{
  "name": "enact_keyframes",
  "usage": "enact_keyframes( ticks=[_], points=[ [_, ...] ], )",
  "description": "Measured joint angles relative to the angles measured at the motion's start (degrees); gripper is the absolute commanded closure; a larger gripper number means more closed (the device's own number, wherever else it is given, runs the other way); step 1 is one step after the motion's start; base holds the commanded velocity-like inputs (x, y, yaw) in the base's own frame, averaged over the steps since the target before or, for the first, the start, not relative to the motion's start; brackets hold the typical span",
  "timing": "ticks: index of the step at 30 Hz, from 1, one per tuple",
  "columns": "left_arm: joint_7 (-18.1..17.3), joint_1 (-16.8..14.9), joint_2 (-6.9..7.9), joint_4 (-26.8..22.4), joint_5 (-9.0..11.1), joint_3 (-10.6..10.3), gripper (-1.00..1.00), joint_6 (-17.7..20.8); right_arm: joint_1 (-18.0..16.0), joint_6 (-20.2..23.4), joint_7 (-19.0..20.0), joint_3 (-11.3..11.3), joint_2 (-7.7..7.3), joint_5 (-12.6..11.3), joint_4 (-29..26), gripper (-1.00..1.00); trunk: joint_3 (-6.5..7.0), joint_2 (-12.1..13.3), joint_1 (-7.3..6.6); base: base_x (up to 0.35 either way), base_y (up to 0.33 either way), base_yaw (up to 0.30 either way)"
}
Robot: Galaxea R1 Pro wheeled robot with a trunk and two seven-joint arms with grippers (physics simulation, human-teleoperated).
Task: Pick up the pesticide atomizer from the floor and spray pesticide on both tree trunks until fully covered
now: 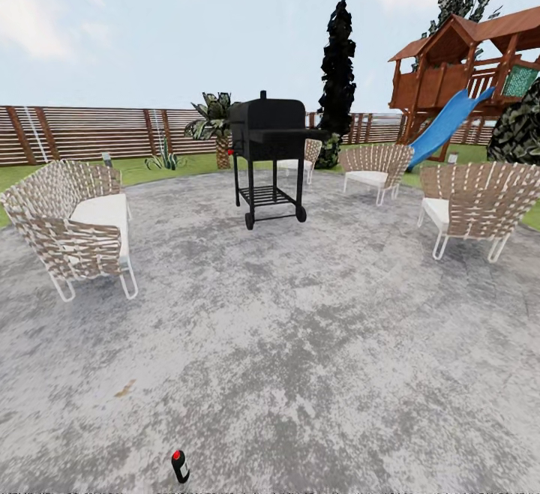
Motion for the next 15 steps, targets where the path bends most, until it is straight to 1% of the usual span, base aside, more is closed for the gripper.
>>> enact_keyframes(
  ticks=[3, 7, 8, 11, 15],
  points=[
    [0.0, 0.0, 0.0, 0.0, 0.0, 0.0, -1.0, 0.0, 0.0, 0.0, 0.0, 0.0, 0.0, 0.0, 0.0, -1.0, -0.54, -1.2, 0.66, 0.0, 0.0, -0.139],
    [0.0, 0.0, 0.0, 0.0, 0.0, 0.0, -1.0, 0.0, 0.0, 0.0, 0.0, 0.0, -0.01, 0.0, 0.0, -1.0, -1.26, -2.8, 1.54, 0.0, 0.0, -0.251],
    [0.0, 0.0, 0.0, 0.0, 0.0, 0.0, -1.0, 0.0, 0.0, 0.0, 0.0, 0.0, -0.01, 0.0, 0.0, -1.0, -1.44, -3.2, 1.76, 0.0, 0.0, -0.131],
    [0.0, 0.0, 0.0, 0.0, 0.0, 0.0, -1.0, 0.0, 0.0, 0.0, 0.0, 0.0, 0.0, 0.0, 0.0, -1.0, -1.98, -4.4, 2.42, 0.0, 0.0, -0.072],
    [0.0, 0.0, 0.0, 0.0, 0.0, 0.0, -1.0, 0.0, 0.0, 0.0, 0.0, 0.0, 0.0, 0.0, 0.0, -1.0, -2.67, -6.0, 3.3, 0.0, 0.0, -0.013]
  ],
)
